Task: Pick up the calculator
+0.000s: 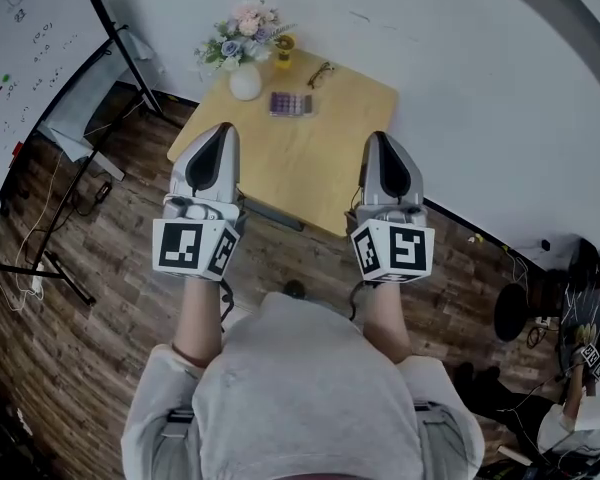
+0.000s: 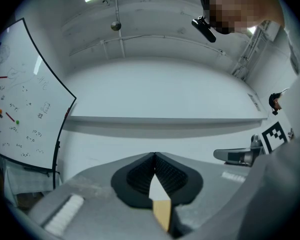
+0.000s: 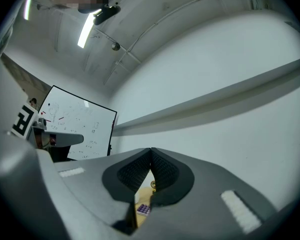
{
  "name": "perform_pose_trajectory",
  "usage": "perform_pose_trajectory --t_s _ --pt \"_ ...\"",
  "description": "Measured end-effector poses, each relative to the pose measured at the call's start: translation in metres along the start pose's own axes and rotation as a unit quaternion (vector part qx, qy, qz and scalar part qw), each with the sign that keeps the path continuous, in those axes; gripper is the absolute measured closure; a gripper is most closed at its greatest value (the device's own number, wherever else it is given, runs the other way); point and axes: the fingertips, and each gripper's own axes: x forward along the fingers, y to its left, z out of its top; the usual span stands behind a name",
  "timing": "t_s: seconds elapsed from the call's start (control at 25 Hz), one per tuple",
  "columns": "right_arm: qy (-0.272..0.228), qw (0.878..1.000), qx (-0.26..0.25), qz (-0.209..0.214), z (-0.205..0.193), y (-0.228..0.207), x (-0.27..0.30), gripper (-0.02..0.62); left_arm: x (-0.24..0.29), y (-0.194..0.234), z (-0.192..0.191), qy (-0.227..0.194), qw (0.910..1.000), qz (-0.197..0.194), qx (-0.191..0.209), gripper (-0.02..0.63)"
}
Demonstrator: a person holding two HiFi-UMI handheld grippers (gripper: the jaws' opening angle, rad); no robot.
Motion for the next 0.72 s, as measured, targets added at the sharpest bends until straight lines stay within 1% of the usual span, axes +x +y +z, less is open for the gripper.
perform_pose_trajectory --t_s 0.28,0.52,0.72 --pt "-0.001 1.0 0.005 0.014 -0.009 -0.015 0.02 0.594 0.02 0.001 -0.009 -0.002 0.9999 0.015 0.001 0.6" --pt "0.002 1.0 0.012 0.023 -0.015 -0.017 0.026 0.594 0.028 0.0 -0.013 0.003 0.9998 0.018 0.001 0.6" --pt "0.008 1.0 0.016 0.019 -0.022 -0.023 0.031 0.594 0.037 0.002 -0.019 0.007 0.9999 0.015 0.0 0.6"
